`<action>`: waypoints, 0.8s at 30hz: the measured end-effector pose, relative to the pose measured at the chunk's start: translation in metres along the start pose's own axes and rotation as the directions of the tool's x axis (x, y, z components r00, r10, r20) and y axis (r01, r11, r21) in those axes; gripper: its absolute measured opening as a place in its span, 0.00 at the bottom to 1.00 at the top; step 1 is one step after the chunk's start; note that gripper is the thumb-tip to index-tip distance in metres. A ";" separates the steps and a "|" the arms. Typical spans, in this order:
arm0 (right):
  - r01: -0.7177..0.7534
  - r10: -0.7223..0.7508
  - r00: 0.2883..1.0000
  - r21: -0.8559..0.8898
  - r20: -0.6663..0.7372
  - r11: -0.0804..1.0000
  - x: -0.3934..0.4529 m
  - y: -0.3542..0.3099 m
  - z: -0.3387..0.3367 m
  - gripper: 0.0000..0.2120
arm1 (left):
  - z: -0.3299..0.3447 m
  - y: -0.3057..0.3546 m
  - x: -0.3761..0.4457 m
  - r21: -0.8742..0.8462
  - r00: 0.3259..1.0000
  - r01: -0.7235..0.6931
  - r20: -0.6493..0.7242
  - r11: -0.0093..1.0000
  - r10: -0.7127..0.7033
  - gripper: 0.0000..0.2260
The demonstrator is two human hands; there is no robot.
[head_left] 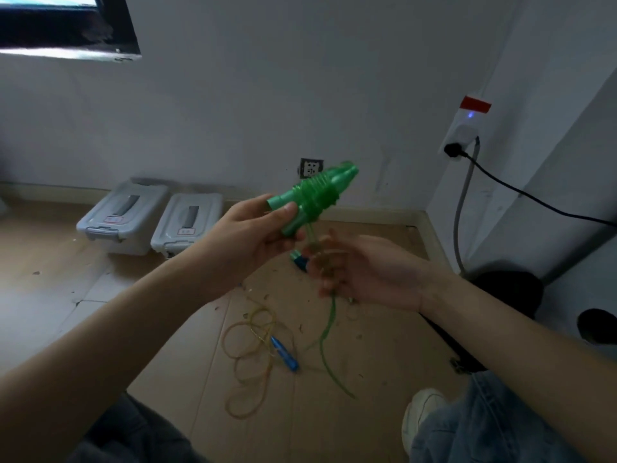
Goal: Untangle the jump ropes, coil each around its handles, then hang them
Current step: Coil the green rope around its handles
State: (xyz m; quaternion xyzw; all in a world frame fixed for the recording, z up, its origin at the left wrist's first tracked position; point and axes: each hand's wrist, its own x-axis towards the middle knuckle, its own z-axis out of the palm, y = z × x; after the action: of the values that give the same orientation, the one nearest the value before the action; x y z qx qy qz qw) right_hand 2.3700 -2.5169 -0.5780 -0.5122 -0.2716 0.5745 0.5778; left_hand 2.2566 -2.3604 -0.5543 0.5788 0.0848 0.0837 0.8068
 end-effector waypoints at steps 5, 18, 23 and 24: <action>0.027 -0.080 0.989 -0.383 -0.124 0.923 0.003 0.000 0.003 0.10 | -0.016 -0.002 0.009 0.009 0.984 0.007 -0.180 1.000 -0.005 0.07; 0.060 -0.261 0.963 -0.901 -0.060 0.430 -0.004 -0.023 0.018 0.18 | -0.017 -0.061 0.013 0.951 0.974 0.173 -0.127 0.256 -0.188 0.06; -0.062 -0.269 0.943 -0.898 -0.196 0.436 -0.011 -0.038 -0.004 0.16 | 0.005 -0.043 -0.002 0.888 0.890 -0.007 0.214 0.459 -0.402 0.05; -0.071 -0.239 0.951 -0.890 -0.197 0.451 -0.013 -0.039 -0.007 0.15 | 0.008 -0.036 -0.005 0.858 0.852 -0.029 0.290 0.513 -0.436 0.05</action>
State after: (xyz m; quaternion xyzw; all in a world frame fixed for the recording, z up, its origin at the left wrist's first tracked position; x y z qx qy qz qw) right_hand 2.3887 -2.5243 -0.5416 -0.8028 -0.4672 0.2350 0.2865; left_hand 2.2546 -2.3808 -0.5855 0.8792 -0.0150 -0.2099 0.4276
